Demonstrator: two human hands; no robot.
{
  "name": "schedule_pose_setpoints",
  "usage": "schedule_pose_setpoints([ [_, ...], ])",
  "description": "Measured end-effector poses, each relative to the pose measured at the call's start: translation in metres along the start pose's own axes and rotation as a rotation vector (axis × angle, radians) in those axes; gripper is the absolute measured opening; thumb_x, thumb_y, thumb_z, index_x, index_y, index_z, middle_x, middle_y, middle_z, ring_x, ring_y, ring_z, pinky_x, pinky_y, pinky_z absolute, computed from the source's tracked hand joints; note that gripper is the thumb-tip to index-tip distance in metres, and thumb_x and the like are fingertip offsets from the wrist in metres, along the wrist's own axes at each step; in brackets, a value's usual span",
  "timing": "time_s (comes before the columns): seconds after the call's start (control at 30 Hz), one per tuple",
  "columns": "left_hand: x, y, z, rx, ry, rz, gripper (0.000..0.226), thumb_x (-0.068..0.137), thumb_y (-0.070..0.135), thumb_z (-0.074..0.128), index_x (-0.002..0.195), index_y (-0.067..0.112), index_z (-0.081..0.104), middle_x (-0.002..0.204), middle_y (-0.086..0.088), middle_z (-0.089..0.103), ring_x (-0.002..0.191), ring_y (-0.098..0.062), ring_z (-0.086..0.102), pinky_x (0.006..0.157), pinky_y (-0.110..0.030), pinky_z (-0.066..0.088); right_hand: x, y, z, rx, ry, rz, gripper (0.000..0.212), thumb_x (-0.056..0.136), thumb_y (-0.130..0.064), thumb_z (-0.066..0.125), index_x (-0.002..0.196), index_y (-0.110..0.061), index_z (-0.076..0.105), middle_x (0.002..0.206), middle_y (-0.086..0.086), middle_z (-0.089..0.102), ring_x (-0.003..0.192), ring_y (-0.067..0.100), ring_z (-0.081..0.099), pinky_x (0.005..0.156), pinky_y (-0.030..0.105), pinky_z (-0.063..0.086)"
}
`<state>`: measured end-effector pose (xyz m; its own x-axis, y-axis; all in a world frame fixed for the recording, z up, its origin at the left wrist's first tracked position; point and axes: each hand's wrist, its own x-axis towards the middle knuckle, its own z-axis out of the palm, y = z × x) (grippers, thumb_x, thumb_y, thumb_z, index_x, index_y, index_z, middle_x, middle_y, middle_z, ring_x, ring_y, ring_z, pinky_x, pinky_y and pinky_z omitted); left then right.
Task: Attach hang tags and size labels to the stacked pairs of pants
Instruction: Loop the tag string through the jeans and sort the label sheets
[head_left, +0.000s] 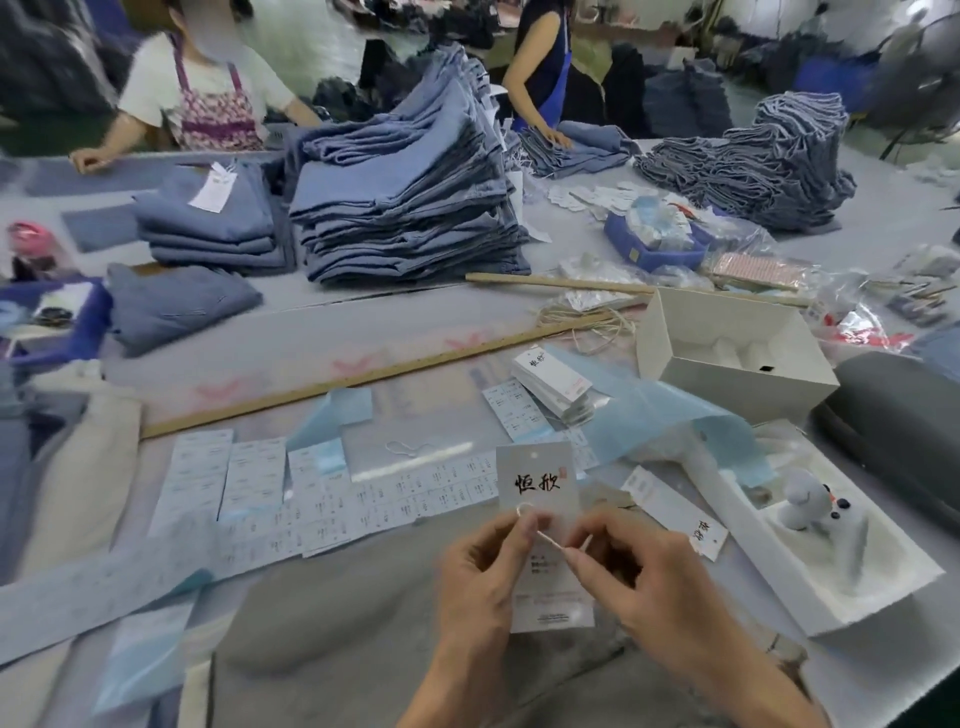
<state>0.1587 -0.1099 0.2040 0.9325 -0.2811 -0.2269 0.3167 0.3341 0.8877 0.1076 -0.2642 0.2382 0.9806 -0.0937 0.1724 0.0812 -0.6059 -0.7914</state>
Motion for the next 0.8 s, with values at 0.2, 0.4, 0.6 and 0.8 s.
schedule_pose_setpoints([
  [0.2, -0.002, -0.001, -0.017, -0.038, 0.095, 0.032, 0.022, 0.073, 0.037, 0.078, 0.086, 0.020, 0.083, 0.087, -0.006, 0.079, 0.072, -0.010, 0.071, 0.062, -0.021, 0.054, -0.008, 0.001, 0.005, -0.126, -0.021, -0.075, 0.019, 0.083, -0.016, 0.078, 0.085, -0.032, 0.067, 0.068, -0.018, 0.060, 0.050, 0.001, 0.041, 0.050, 0.014, 0.034],
  [0.4, -0.005, -0.008, -0.027, 0.296, 0.112, 0.288, 0.009, 0.084, 0.040, 0.079, 0.088, 0.033, 0.080, 0.084, 0.006, 0.078, 0.077, -0.008, 0.072, 0.069, -0.022, 0.054, -0.007, -0.016, 0.019, -0.258, 0.285, -0.195, 0.018, 0.085, -0.022, 0.073, 0.102, -0.027, 0.074, 0.103, -0.014, 0.061, 0.048, 0.005, 0.048, 0.057, 0.013, 0.044],
  [0.6, -0.008, -0.003, -0.030, 0.608, 0.100, 0.696, 0.010, 0.091, 0.031, 0.069, 0.100, 0.031, 0.073, 0.088, 0.016, 0.071, 0.079, -0.001, 0.069, 0.069, -0.025, 0.056, 0.009, -0.034, 0.046, -0.089, 0.303, -0.227, 0.008, 0.082, -0.014, 0.080, 0.088, -0.019, 0.079, 0.091, -0.008, 0.066, 0.065, 0.011, 0.062, 0.058, 0.020, 0.050],
  [0.8, -0.010, 0.004, -0.037, 0.653, 0.107, 0.699, 0.008, 0.091, 0.029, 0.072, 0.094, 0.027, 0.078, 0.086, 0.016, 0.070, 0.077, -0.002, 0.068, 0.067, -0.025, 0.055, 0.011, -0.035, 0.058, -0.054, 0.296, -0.217, 0.006, 0.088, -0.017, 0.071, 0.088, -0.024, 0.071, 0.088, -0.013, 0.066, 0.074, 0.006, 0.063, 0.064, 0.016, 0.049],
])
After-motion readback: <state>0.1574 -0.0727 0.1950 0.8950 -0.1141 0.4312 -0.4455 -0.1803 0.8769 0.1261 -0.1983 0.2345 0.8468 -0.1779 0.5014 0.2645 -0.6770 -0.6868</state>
